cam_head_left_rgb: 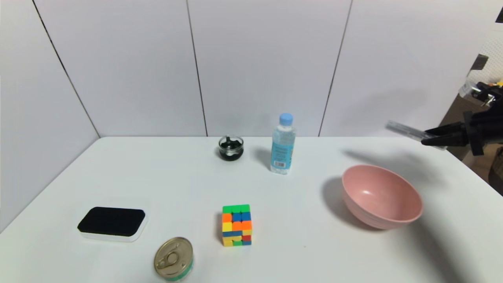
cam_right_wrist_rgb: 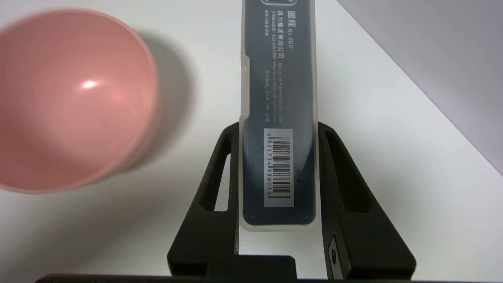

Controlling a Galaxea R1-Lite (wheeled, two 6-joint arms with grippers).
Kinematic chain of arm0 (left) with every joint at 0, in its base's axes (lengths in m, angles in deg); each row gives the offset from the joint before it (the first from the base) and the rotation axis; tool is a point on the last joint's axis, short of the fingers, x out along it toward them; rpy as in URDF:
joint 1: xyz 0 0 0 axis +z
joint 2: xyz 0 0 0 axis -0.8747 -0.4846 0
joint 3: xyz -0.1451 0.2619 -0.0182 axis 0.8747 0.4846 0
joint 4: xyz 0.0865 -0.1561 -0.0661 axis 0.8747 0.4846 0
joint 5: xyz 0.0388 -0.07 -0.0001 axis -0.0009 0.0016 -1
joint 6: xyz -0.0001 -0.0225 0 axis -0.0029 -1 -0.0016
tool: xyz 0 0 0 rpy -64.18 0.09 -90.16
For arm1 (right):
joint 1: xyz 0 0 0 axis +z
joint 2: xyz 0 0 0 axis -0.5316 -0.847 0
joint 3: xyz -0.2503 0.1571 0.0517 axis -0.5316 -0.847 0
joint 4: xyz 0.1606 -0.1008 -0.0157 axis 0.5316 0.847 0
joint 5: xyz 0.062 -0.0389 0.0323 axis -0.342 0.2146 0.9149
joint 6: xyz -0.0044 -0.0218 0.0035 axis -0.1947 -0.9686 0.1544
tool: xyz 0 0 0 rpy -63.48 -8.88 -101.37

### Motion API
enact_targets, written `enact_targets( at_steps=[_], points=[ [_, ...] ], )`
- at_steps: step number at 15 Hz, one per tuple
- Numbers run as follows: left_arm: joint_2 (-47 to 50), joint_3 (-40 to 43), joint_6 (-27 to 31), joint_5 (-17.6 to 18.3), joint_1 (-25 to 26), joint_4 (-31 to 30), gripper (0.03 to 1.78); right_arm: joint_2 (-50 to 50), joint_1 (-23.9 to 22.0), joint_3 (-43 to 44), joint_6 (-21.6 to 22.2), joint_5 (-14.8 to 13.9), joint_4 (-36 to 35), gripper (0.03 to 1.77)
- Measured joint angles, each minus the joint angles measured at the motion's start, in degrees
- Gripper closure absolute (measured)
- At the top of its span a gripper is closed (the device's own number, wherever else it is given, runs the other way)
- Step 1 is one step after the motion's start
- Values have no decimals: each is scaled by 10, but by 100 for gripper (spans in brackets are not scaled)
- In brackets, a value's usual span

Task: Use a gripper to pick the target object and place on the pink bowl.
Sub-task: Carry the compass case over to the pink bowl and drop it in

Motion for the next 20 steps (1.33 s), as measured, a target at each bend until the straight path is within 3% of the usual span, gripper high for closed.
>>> enact_targets(
  at_steps=[6,12,16,20],
  points=[
    [0,0,0,0,0,0,12,82,57,-116,-7,-2,11,124],
    [0,0,0,0,0,0,12,146,94,-251,-45,-6,5,124],
    [0,0,0,0,0,0,12,162,103,-322,-47,-27,-63,124],
    [0,0,0,0,0,0,12,145,101,-341,-44,-42,-103,124]
  ],
)
